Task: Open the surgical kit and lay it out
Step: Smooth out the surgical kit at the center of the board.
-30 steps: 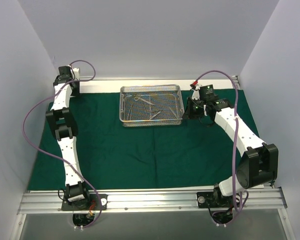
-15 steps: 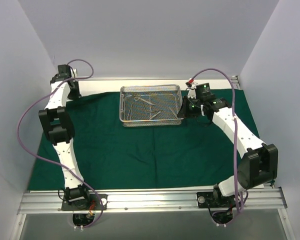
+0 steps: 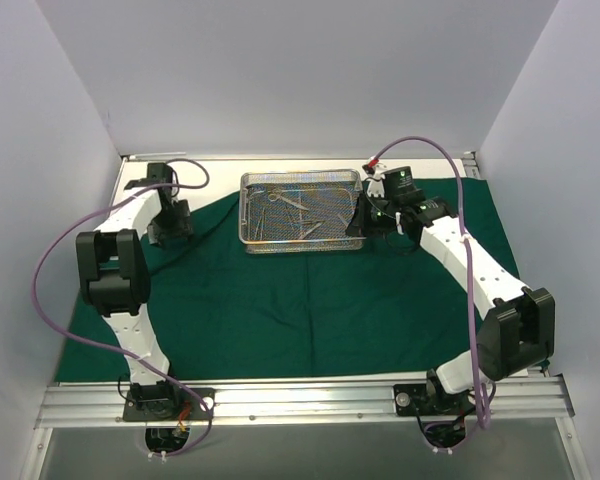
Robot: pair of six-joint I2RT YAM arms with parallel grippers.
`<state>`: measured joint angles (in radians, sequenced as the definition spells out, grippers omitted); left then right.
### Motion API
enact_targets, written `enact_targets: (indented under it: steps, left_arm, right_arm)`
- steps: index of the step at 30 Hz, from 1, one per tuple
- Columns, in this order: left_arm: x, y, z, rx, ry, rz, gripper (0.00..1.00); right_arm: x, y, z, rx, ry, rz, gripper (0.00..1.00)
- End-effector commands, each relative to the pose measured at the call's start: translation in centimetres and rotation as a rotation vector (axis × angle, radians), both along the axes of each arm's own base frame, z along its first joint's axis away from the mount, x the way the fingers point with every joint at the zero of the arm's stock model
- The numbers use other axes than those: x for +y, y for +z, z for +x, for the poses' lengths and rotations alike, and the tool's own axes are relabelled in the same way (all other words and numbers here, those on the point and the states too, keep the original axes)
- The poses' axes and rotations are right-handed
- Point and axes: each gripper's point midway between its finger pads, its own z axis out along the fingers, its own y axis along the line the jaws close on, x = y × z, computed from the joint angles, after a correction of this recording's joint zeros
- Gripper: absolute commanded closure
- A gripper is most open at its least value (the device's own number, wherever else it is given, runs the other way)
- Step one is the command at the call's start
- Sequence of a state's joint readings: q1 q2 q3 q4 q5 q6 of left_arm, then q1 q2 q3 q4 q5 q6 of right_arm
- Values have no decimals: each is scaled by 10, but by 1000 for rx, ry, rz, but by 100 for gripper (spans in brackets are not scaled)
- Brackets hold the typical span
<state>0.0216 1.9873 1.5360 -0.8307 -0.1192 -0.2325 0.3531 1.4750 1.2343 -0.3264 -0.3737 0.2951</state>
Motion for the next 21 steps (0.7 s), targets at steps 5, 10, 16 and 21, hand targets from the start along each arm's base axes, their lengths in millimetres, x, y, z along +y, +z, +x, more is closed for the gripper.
enact_targets:
  steps: [5, 10, 16, 21]
  left_arm:
    - [56, 71, 32, -142, 145, 104, 23]
    - [74, 52, 9, -8, 238, 160, 19]
    - [91, 37, -32, 38, 341, 73, 13]
    - [102, 23, -48, 74, 398, 13, 14]
  right_arm:
    - [2, 15, 1, -32, 5, 41, 100]
    - [4, 18, 4, -37, 8, 46, 100]
    - [7, 21, 3, -45, 21, 50, 100]
    - [10, 19, 2, -51, 35, 31, 100]
